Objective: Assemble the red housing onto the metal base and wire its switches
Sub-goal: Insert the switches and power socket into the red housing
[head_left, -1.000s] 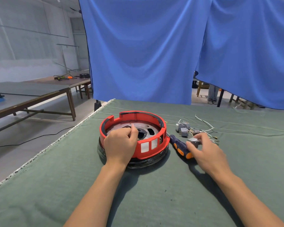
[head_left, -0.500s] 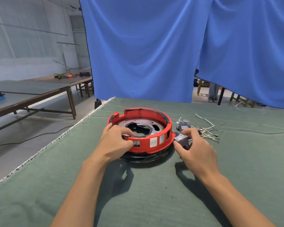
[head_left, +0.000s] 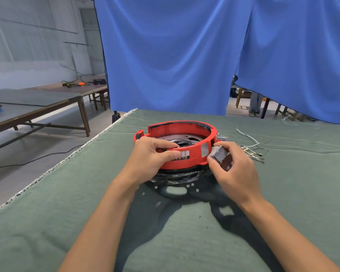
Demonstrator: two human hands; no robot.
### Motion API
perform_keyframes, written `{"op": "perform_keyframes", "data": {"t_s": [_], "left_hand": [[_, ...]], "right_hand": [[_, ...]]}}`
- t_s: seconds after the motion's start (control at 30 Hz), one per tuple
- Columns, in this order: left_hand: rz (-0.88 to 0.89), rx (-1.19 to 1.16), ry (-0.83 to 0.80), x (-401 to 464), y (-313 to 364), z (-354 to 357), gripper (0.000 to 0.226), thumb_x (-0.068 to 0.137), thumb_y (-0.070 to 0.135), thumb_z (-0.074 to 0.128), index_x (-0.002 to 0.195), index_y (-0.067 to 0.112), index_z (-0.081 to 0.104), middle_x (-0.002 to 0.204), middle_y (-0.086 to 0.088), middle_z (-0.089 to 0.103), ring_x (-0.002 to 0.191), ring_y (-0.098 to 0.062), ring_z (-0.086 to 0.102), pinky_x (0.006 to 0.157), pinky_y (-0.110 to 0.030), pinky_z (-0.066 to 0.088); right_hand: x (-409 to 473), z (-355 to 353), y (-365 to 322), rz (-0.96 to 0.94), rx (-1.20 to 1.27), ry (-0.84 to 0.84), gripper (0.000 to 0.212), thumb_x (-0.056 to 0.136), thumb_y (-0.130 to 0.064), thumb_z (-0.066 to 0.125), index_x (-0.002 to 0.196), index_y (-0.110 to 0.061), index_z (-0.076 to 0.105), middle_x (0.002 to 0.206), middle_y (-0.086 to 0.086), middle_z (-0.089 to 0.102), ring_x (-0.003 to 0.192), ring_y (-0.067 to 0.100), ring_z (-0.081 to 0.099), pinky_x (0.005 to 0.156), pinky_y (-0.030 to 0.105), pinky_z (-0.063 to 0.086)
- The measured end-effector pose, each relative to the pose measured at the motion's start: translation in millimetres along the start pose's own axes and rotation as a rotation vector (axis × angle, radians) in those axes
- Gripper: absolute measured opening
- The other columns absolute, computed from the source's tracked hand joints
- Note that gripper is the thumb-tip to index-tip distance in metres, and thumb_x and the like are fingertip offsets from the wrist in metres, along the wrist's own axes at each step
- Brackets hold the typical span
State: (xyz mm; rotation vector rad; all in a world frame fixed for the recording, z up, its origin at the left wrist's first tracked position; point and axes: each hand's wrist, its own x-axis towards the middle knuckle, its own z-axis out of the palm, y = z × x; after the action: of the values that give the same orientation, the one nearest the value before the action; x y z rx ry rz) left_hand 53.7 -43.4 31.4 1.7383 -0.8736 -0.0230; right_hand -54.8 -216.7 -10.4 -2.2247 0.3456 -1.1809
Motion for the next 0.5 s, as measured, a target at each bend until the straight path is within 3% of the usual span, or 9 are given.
{"op": "perform_keyframes", "data": {"t_s": [0.2,0.37,0.5], "left_hand": [[0.001,-0.019,0.025,-2.3,9.3,-2.7,0.016,0.076,0.001,0.074,0.081,0.017,0.074,0.064,0.015,0.068,0.06,0.004,0.061,0.065,-0.012,0.05],[-0.014,0.019,0.035,-3.5,11.7,-1.4,0.016,0.076,0.004,0.076,0.075,0.02,0.074,0.066,0.01,0.069,0.061,0.002,0.06,0.065,-0.014,0.049],[-0.046,0.089,0.04,-4.4,9.5,3.7,0.01,0.069,0.019,0.08,0.066,0.024,0.072,0.066,0.004,0.07,0.066,-0.01,0.061,0.085,-0.04,0.048]], "right_hand": [[-1.9,-1.9,-5.5,-0.026,0.027,0.027,0.03,0.074,-0.035,0.062,0.102,-0.024,0.061,0.097,-0.011,0.064,0.087,0.013,0.06,0.072,0.032,0.048],[-2.1,-0.9,-2.7,-0.018,0.058,0.03,0.027,0.074,-0.036,0.063,0.099,-0.026,0.062,0.094,-0.013,0.064,0.084,0.01,0.06,0.07,0.027,0.047],[-0.9,-1.5,2.1,0.011,0.116,0.033,0.018,0.076,-0.038,0.072,0.092,-0.034,0.063,0.087,-0.017,0.064,0.076,0.003,0.059,0.066,0.017,0.043]]}}
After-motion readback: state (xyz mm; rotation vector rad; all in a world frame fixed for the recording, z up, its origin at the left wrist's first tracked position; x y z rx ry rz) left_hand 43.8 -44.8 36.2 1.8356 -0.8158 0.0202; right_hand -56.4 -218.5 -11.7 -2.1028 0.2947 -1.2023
